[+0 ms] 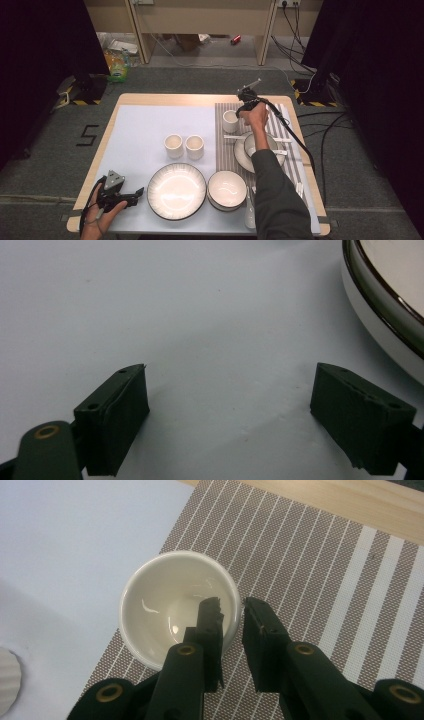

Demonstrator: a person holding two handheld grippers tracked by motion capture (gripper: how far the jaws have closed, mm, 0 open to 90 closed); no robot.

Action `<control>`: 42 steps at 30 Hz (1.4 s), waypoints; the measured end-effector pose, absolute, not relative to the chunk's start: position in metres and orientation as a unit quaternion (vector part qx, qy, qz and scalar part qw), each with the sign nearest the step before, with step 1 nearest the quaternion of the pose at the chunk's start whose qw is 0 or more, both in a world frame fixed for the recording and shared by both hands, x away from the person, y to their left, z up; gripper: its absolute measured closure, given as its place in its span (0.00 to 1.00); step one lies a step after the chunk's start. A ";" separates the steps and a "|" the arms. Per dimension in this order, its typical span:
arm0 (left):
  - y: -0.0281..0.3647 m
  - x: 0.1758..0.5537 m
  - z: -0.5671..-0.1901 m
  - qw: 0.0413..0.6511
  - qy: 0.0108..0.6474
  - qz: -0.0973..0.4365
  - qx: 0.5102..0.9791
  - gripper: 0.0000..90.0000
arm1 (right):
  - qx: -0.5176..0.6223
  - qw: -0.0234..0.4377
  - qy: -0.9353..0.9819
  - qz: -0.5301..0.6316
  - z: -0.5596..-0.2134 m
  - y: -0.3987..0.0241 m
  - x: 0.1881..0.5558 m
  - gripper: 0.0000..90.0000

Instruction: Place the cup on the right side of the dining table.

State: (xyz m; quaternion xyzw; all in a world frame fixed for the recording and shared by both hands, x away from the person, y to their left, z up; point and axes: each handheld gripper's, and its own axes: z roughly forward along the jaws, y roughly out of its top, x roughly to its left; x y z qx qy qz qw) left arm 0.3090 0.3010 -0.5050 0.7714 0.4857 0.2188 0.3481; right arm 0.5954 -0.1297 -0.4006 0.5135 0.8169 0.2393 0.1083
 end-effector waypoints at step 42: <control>0.301 0.309 -0.505 0.348 0.485 0.217 0.772 0.16 | 0.496 0.108 0.817 0.274 -0.383 -0.141 0.581 0.83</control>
